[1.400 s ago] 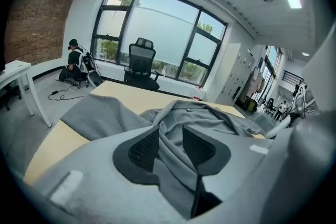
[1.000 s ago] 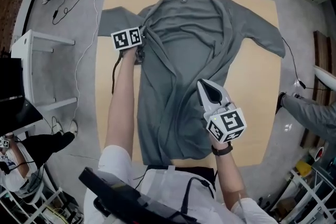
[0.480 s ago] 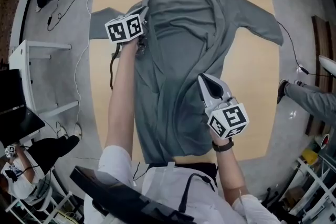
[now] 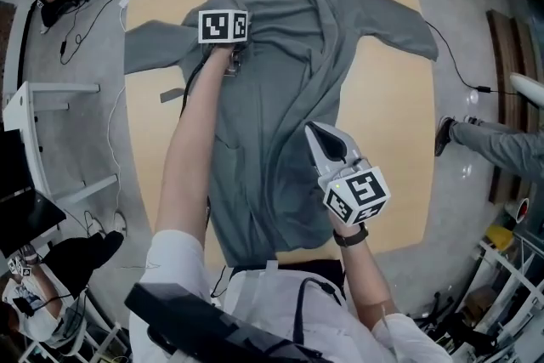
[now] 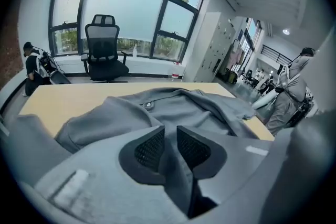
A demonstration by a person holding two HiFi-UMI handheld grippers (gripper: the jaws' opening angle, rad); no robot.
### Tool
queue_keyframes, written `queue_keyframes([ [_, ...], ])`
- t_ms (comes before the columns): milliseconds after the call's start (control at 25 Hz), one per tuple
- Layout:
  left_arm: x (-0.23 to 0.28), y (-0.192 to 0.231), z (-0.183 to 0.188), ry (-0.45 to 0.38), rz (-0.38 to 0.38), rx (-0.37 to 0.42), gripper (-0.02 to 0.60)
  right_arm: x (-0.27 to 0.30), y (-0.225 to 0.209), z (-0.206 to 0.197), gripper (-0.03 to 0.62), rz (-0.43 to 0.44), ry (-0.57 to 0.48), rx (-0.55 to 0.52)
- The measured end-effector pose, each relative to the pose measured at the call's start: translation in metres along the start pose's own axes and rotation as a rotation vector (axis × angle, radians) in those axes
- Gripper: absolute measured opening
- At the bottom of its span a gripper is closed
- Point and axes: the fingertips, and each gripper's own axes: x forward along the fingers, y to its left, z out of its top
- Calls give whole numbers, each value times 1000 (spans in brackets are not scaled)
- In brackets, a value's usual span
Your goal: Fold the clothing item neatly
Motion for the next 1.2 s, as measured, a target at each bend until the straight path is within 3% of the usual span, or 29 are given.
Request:
queue_keyframes([
  [120, -10, -7, 1, -31, -50, -17, 147, -5, -3, -2, 0, -9, 3, -1],
  [360, -79, -15, -3, -150, -42, -6, 150, -18, -9, 1, 0, -48, -4, -3],
  [560, -138, -30, -52, -201, -29, -20, 149, -21, -35, 7, 0, -111, 9, -66],
  [800, -166, -87, -139, -126, -87, -15, 147, 17, -106, 34, 38, -170, 67, -184],
  [1200, -191, -164, -253, 72, -197, -43, 147, 101, -190, 41, 83, -194, 214, -190],
])
